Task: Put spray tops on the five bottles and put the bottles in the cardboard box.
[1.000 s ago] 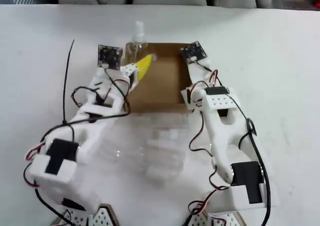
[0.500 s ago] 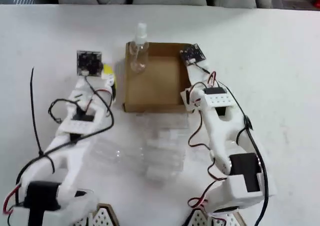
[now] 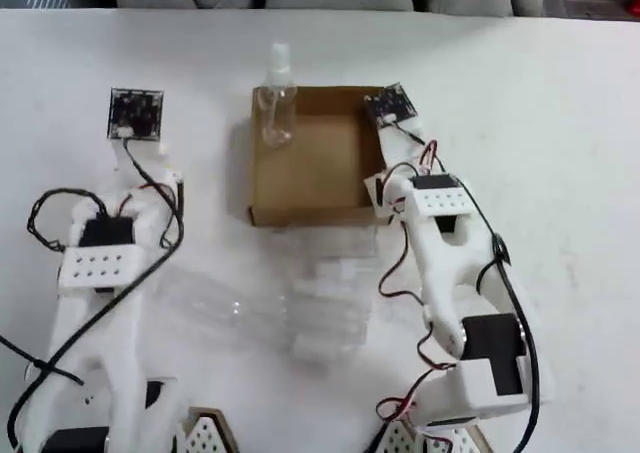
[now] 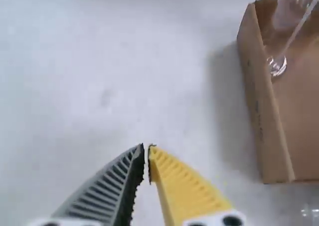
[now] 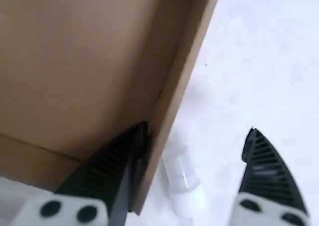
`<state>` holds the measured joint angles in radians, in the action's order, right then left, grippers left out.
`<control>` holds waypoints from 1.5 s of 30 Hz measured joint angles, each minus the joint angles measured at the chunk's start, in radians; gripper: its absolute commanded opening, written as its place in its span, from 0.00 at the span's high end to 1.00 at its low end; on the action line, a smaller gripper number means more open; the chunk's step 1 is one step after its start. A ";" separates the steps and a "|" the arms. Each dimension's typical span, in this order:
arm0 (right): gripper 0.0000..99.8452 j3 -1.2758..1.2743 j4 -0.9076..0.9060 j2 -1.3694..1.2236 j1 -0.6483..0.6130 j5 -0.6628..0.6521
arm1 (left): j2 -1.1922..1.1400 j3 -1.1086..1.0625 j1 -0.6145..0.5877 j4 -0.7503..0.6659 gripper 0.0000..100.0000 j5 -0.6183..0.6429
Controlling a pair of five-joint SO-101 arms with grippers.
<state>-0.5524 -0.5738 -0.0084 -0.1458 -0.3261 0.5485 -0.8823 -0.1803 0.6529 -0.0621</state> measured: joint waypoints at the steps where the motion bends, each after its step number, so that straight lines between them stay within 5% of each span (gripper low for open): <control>1: 0.72 0.000 0.000 0.012 0.002 0.000 | -0.009 0.018 0.000 0.025 0.98 -0.009; 11: 0.72 0.000 -0.029 0.086 -0.020 0.000 | -0.089 0.051 0.000 0.100 0.98 -0.138; 15: 0.73 0.029 -0.172 0.167 0.011 -0.002 | -0.089 0.127 0.000 0.224 0.98 -0.206; 19: 0.85 0.035 -0.365 0.284 0.063 -0.002 | -0.095 0.249 0.028 0.428 0.98 -0.313; 22: 0.98 0.005 -0.470 0.361 0.120 -0.002 | -0.095 0.341 0.058 0.603 0.98 -0.436; 28: 0.98 -0.153 -0.499 0.456 0.247 -0.002 | -0.095 0.457 0.077 0.891 0.97 -0.807; 32: 0.98 -0.276 -0.485 0.488 0.275 -0.002 | -0.095 0.465 0.077 1.003 0.87 -1.071; 39: 0.98 -0.434 -0.358 0.548 0.376 -0.002 | -0.094 0.468 0.181 1.097 0.79 -1.200; 45: 0.98 -0.503 -0.298 0.595 0.405 0.000 | -0.094 0.420 0.198 1.112 0.76 -1.465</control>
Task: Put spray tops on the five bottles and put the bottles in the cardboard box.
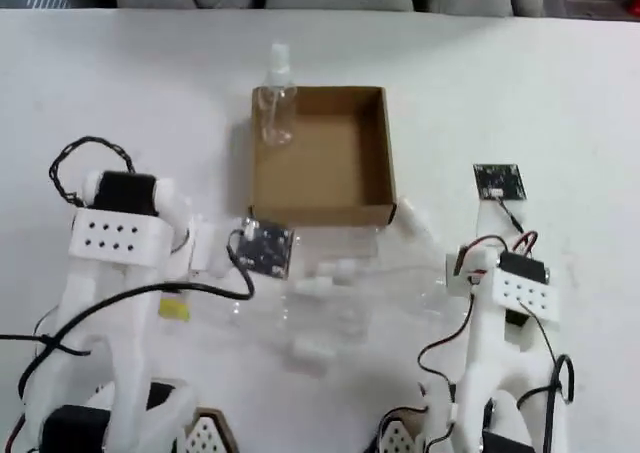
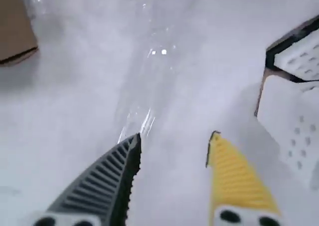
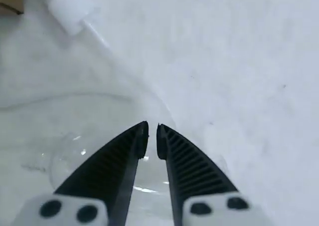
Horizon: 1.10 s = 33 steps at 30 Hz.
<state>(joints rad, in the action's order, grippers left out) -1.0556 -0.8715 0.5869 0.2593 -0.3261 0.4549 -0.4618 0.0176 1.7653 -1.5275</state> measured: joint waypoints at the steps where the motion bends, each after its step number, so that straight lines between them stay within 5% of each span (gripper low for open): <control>1: 0.98 -0.006 0.008 0.006 0.000 0.000 | 0.000 -0.009 0.005 0.000 0.75 -0.023; 9: 0.98 -0.008 0.012 0.015 -0.002 -0.002 | 0.000 -0.141 0.098 -0.095 0.71 -0.046; 19: 0.98 -0.008 0.034 0.015 -0.002 -0.002 | 0.000 -0.341 0.210 -0.388 0.71 0.167; 33: 0.98 -0.026 0.040 0.018 -0.002 -0.002 | 0.000 -0.433 0.216 -0.563 0.71 0.170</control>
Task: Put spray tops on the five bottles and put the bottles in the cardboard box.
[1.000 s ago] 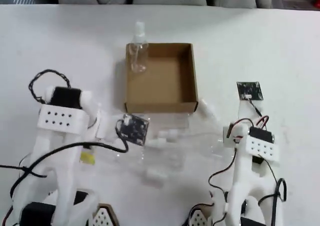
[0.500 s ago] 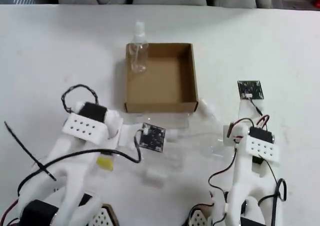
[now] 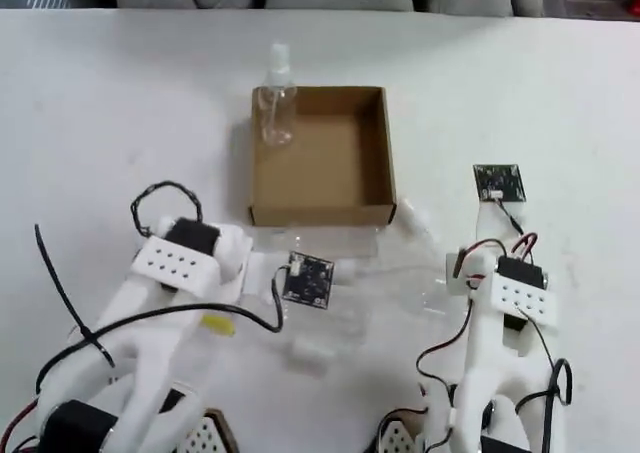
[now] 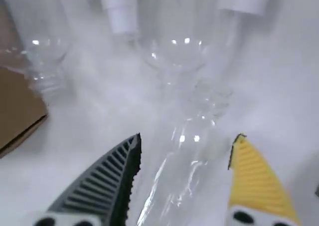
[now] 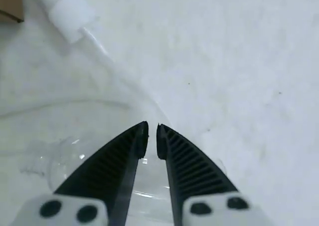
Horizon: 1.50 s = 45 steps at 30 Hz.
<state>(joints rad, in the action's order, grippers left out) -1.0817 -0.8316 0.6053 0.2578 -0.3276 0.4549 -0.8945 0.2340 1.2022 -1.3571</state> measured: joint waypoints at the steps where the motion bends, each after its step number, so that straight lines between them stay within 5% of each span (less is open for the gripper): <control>1: 0.98 0.000 0.000 0.000 0.000 0.000 | 0.000 -0.018 0.000 -0.018 0.71 0.000; 29: 0.98 0.000 0.000 0.000 0.000 0.000 | 0.000 -0.180 -0.029 -0.242 0.72 -0.071; 36: 0.98 0.000 0.000 0.000 0.000 0.000 | 0.000 -0.181 -0.028 -0.236 0.83 -0.068; 45: 0.98 0.000 0.000 0.000 0.000 0.000 | 0.000 -0.181 -0.028 -0.209 0.83 0.267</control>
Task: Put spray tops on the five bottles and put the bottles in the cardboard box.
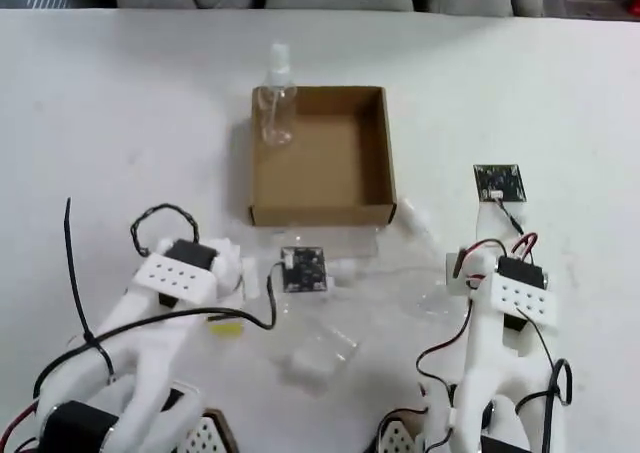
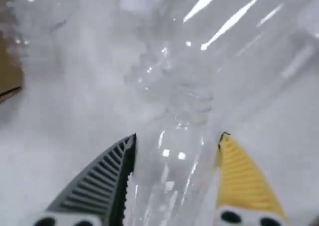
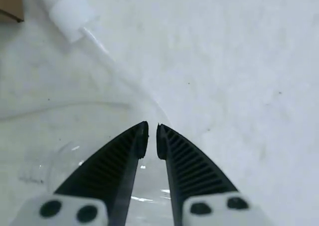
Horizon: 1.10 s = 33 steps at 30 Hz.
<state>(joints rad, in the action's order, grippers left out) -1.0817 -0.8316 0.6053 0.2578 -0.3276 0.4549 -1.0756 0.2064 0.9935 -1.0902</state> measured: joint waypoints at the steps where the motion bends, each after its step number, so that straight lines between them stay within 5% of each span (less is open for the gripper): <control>1: 0.98 0.000 0.000 0.000 0.000 0.000 | 0.000 0.000 0.000 0.023 0.83 0.038; 9: 0.98 0.000 0.000 0.000 0.000 0.000 | 0.000 0.002 -0.037 0.215 0.83 0.224; 21: 0.98 0.000 0.000 0.000 0.000 0.000 | 0.000 0.226 -0.351 0.310 0.83 0.496; 33: 0.98 0.000 0.000 0.000 0.000 0.000 | 0.000 0.229 -0.416 0.078 0.83 1.218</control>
<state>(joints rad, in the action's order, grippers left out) -1.0817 -0.8316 0.6053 0.2578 -0.3276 0.4549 -0.8470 -0.2094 1.0717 0.1281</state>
